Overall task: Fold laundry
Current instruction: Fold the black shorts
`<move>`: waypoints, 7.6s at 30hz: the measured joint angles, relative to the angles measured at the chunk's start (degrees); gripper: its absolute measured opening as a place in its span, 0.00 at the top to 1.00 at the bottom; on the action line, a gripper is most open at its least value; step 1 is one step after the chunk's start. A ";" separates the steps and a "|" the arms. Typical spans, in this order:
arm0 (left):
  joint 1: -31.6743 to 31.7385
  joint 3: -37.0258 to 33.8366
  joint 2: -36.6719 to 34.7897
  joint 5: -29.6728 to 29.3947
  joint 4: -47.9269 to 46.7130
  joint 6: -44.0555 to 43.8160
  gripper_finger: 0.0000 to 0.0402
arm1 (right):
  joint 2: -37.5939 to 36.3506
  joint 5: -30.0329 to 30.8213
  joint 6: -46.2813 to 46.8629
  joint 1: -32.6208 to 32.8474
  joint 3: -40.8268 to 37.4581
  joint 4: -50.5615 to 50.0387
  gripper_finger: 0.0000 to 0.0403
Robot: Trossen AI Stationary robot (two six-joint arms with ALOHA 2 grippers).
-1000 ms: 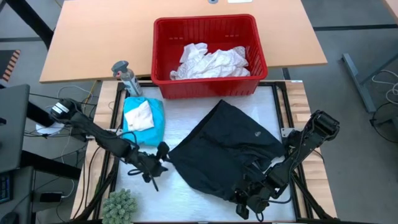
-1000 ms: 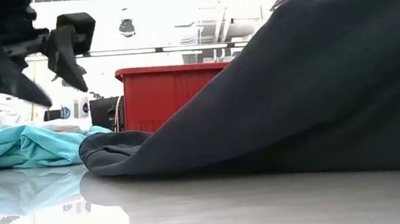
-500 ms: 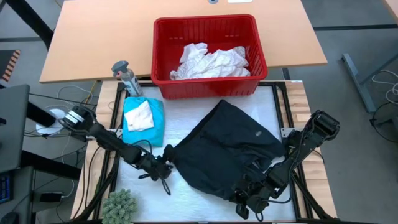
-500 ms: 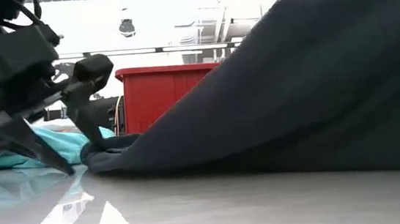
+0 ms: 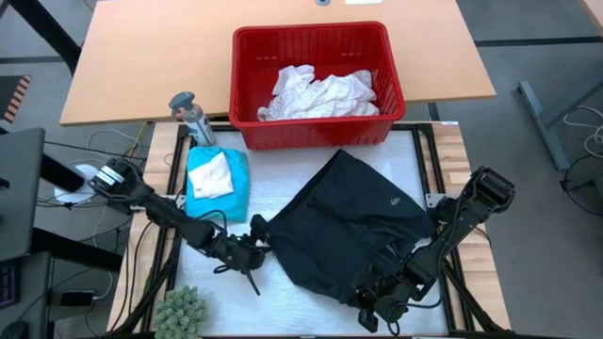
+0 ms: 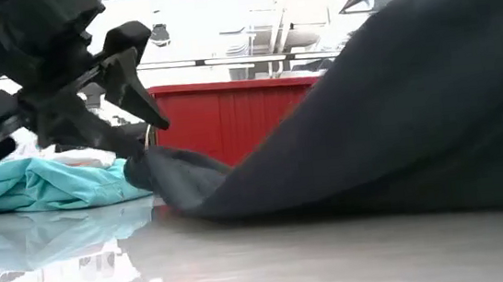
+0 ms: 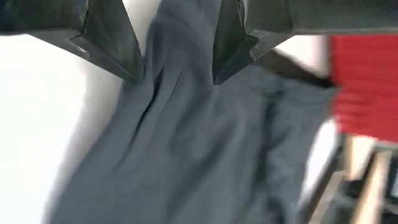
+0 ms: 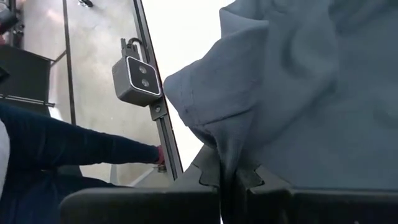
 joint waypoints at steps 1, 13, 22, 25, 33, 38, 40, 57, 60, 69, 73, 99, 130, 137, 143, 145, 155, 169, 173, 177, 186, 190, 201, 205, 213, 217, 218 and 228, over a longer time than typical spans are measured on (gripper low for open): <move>0.16 -0.28 0.05 1.09 -0.96 0.13 0.55 | 0.00 0.00 0.00 -0.02 0.00 0.04 0.94; 3.05 -0.60 0.64 4.90 -5.75 -3.40 0.55 | 0.00 -0.28 0.26 -0.02 -0.02 -0.11 0.94; 0.84 -0.60 0.64 -0.33 -8.81 -3.72 0.55 | 0.00 -0.37 0.72 -0.02 -0.02 -0.13 0.94; 1.31 -1.30 0.64 1.95 -8.71 -3.45 0.55 | 0.00 -0.37 0.76 -0.02 -0.02 -0.13 0.94; 1.69 -4.49 0.62 2.21 -5.39 -1.81 0.55 | 0.00 -0.39 1.79 -0.02 -0.02 -0.11 0.94; 2.22 -6.28 0.62 1.77 -1.14 -0.46 0.54 | 0.00 -0.42 1.80 -0.02 -0.02 -0.09 0.94; 2.52 -6.28 0.62 1.76 -1.23 -0.57 0.56 | 0.00 -0.42 1.90 -0.02 0.00 0.09 0.94; 3.04 2.41 0.62 3.90 -17.72 -20.89 0.99 | 0.00 -0.97 4.83 -0.20 -0.02 0.97 0.94; 1.11 4.26 0.62 6.77 -22.00 -31.63 0.99 | 0.00 -1.73 4.96 -0.80 -0.02 1.23 0.94; -8.26 4.41 0.62 16.04 -22.09 -63.68 1.00 | 0.00 -7.40 3.29 -3.08 0.00 3.36 0.94; -13.76 4.41 0.62 18.41 -17.00 -77.96 1.00 | 0.00 -8.01 3.45 -2.49 -0.01 6.46 0.94; -9.59 4.45 -22.63 13.27 -18.55 -97.43 1.00 | -9.70 21.39 18.46 2.23 0.00 8.58 0.94; 6.24 4.45 -29.68 16.36 -18.76 -97.72 1.00 | -17.84 18.88 42.09 0.63 14.38 -43.09 0.94; -7.09 4.75 -29.68 3.79 -18.81 -110.83 1.00 | -17.84 14.40 32.59 -3.34 18.52 -46.04 0.94; -16.81 4.78 -28.38 -5.17 -18.16 -122.82 1.00 | -17.84 10.36 31.71 -3.89 18.56 -48.96 0.94; -20.19 4.84 -26.35 -6.34 -15.39 -128.32 1.00 | -17.84 10.10 31.71 -3.74 18.58 -49.07 0.94; -17.91 4.84 -23.97 -9.16 -10.76 -134.15 1.00 | -17.81 10.10 39.97 -1.02 18.62 -57.75 0.94; -4.32 4.84 -25.35 -3.77 -10.70 -122.09 1.00 | -17.81 10.02 38.37 -9.93 18.62 -68.27 0.94; -1.65 4.84 -25.35 -4.17 -13.85 -120.41 1.00 | -17.81 8.77 32.80 -14.48 18.62 -68.42 0.94; -0.11 4.84 -25.35 -4.45 -17.94 -120.14 1.00 | -17.81 7.82 26.98 -18.43 18.62 -68.41 0.94; 3.56 4.84 -25.35 -5.41 -29.47 -120.98 1.00 | -17.75 6.62 19.44 -25.31 18.62 -68.86 0.94; 5.82 4.84 -25.35 -7.14 -28.87 -118.85 1.00 | -17.75 6.13 19.14 -27.05 18.62 -70.45 0.94; 12.68 4.84 -25.35 -6.27 -28.94 -111.93 1.00 | -17.75 3.87 11.74 -33.39 12.19 -66.58 0.94; 15.13 4.84 -25.33 -5.96 -28.92 -110.13 1.00 | -17.75 3.89 8.25 -36.24 9.79 -64.67 0.94; 20.15 4.84 -24.71 -5.66 -28.97 -104.34 1.00 | -17.77 3.91 1.82 -42.04 6.37 -61.88 0.94; 22.24 4.84 -23.69 -5.81 -28.56 -101.24 1.00 | -17.79 3.90 -1.31 -44.36 5.44 -59.93 0.94; 22.77 4.82 -23.37 -5.69 -28.81 -100.67 1.00 | -17.79 3.89 -1.87 -44.83 5.22 -59.67 0.94; 26.88 4.78 -13.59 -3.79 -24.92 -96.31 1.00 | -17.81 3.63 -3.81 -47.74 0.24 -56.91 0.94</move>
